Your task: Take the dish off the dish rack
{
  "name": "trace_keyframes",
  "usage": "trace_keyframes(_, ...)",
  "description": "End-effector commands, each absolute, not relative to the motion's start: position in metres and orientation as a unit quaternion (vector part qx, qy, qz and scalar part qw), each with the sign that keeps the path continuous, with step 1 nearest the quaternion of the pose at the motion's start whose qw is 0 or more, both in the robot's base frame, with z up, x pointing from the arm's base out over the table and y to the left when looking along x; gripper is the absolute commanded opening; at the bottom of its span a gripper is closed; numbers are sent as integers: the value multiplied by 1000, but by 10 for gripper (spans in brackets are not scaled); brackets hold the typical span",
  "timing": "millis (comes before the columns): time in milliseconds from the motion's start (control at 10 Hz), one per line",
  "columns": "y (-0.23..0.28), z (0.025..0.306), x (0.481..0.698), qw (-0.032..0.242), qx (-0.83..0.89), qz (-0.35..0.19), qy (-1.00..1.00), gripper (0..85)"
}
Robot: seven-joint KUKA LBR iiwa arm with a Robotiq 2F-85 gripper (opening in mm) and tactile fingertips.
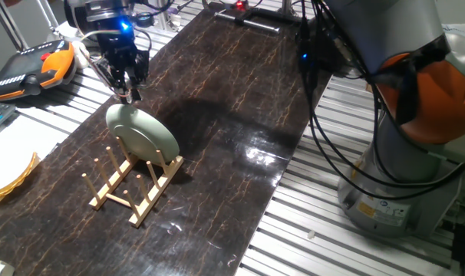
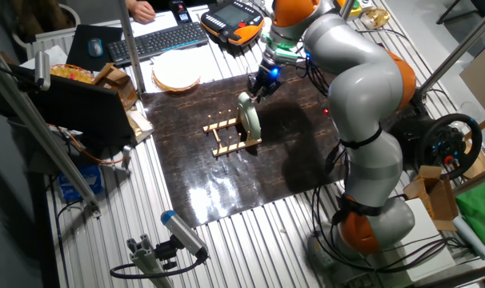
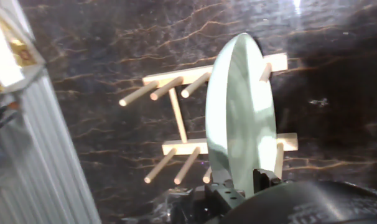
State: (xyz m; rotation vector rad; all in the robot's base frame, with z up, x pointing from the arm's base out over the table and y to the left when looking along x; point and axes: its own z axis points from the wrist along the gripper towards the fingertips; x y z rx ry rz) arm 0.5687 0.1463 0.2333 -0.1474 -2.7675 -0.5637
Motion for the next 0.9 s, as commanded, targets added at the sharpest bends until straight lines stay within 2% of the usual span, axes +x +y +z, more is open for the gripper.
trace_keyframes(0, 147, 232, 569, 157, -56, -211, -963, 293)
trace_keyframes(800, 161, 219, 569, 161, -51, -267, -949, 293)
